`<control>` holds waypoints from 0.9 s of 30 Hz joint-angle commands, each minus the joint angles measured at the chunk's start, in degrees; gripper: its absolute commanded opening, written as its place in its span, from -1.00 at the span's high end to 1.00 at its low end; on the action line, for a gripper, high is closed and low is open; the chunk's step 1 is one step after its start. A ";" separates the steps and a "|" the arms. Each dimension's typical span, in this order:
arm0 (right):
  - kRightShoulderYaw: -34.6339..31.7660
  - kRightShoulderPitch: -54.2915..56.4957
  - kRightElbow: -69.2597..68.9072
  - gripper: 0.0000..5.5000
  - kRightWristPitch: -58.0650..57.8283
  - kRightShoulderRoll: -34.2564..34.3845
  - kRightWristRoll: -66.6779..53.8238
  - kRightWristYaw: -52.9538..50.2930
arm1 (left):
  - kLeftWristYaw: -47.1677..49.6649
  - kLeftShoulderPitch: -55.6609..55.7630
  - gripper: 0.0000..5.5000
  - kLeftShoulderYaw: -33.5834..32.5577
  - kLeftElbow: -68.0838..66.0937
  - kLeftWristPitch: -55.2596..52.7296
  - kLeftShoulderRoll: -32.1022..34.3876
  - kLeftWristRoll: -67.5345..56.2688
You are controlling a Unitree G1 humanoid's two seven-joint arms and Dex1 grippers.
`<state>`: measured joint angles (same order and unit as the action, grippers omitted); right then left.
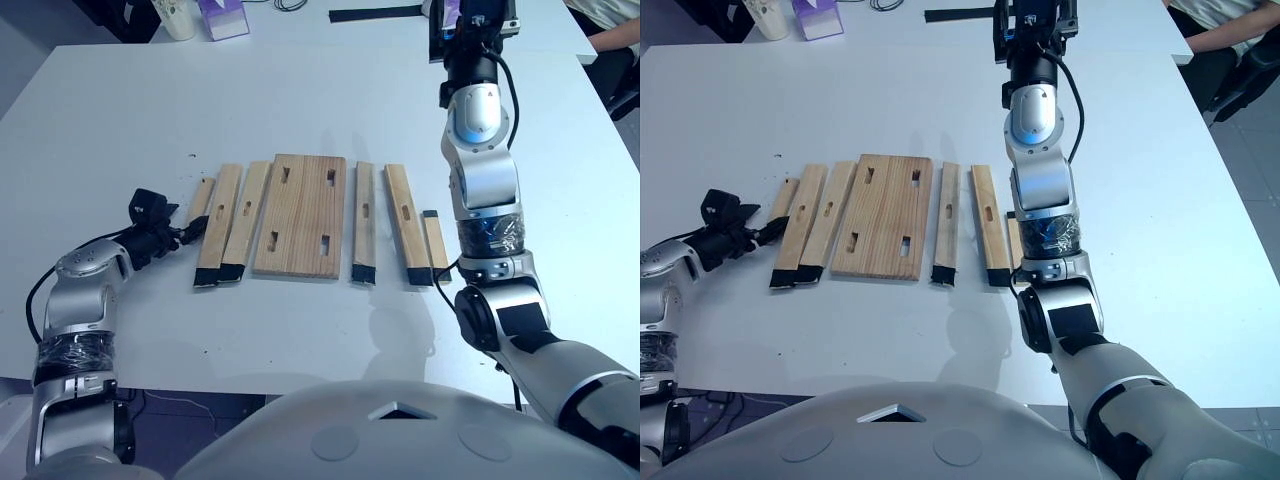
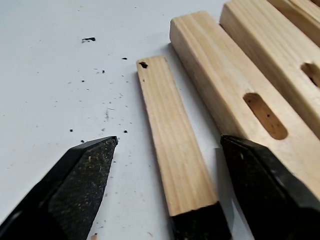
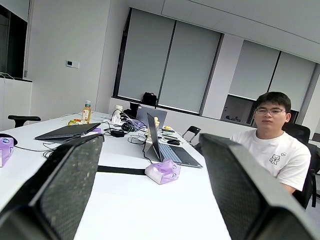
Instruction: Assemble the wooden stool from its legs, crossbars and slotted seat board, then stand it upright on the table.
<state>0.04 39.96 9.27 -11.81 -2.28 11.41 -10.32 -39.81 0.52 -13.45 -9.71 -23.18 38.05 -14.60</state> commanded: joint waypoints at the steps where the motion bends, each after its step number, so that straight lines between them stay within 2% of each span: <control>1: 0.18 0.62 0.24 -0.29 0.16 -0.07 0.03 0.02 | 2.34 -0.67 -0.40 0.04 0.72 -1.79 0.47 1.32; 4: 0.28 0.57 0.22 -0.29 0.19 -0.14 0.07 0.11 | 3.31 -1.01 -0.40 0.14 -0.17 -2.46 0.38 1.76; 6: 0.33 0.57 0.28 -0.29 0.24 -0.19 0.09 0.17 | 3.23 -1.63 -0.32 0.39 -0.07 -2.75 0.24 1.89; 20: 0.94 -1.34 -1.58 -0.29 -0.73 0.30 0.03 0.42 | 4.05 -5.96 0.49 1.27 4.47 -6.26 0.22 1.67; 27: 0.84 -0.53 -1.68 -0.29 -3.56 1.03 -2.70 3.73 | 4.99 -4.40 0.53 0.48 7.01 -6.02 0.98 1.55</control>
<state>0.78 38.81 8.26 -12.86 -2.02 11.06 -8.63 -35.92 -3.70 -13.26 -3.42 -28.29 38.19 -14.48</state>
